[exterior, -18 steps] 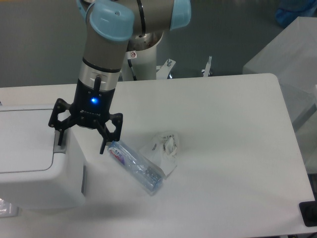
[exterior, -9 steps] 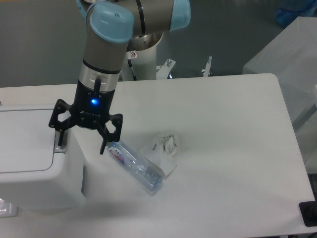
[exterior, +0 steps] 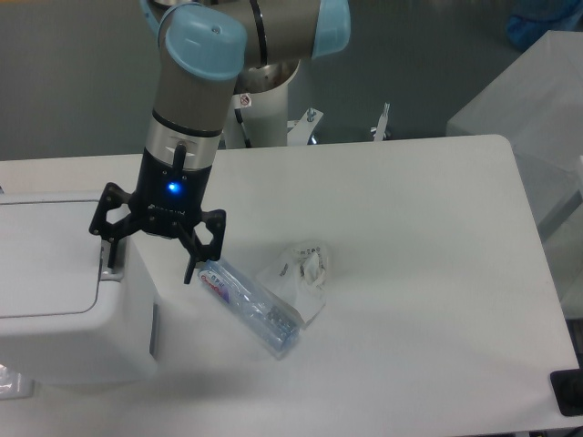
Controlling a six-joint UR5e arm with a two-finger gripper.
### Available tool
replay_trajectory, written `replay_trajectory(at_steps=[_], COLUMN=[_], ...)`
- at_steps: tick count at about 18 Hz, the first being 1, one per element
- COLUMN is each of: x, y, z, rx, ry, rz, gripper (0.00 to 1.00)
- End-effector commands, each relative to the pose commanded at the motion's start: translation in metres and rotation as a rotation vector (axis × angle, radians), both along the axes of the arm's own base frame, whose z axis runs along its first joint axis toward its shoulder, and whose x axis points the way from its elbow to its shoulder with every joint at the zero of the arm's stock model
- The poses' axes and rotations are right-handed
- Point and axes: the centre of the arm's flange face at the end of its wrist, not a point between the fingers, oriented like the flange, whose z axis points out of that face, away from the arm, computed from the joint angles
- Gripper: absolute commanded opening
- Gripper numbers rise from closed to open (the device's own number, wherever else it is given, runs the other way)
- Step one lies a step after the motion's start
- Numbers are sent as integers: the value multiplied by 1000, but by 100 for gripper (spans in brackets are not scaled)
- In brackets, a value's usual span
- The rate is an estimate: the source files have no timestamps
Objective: Open the trash can
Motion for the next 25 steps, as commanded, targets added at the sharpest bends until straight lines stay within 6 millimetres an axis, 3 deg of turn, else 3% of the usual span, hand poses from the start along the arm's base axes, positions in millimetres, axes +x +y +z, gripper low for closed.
replay_trajectory(at_steps=[5, 10, 14, 17, 21, 25], x=[-1, -10, -41, -72, -97, -122], y=[0, 6, -4, -25, -44, -64], z=[6, 56, 96, 102, 98, 88], rx=[9, 80, 97, 13, -127, -230], ry=[9, 81, 211, 337, 485, 551], rz=[-2, 0, 54, 116, 178, 86], gripper=[100, 100, 100, 100, 100, 100])
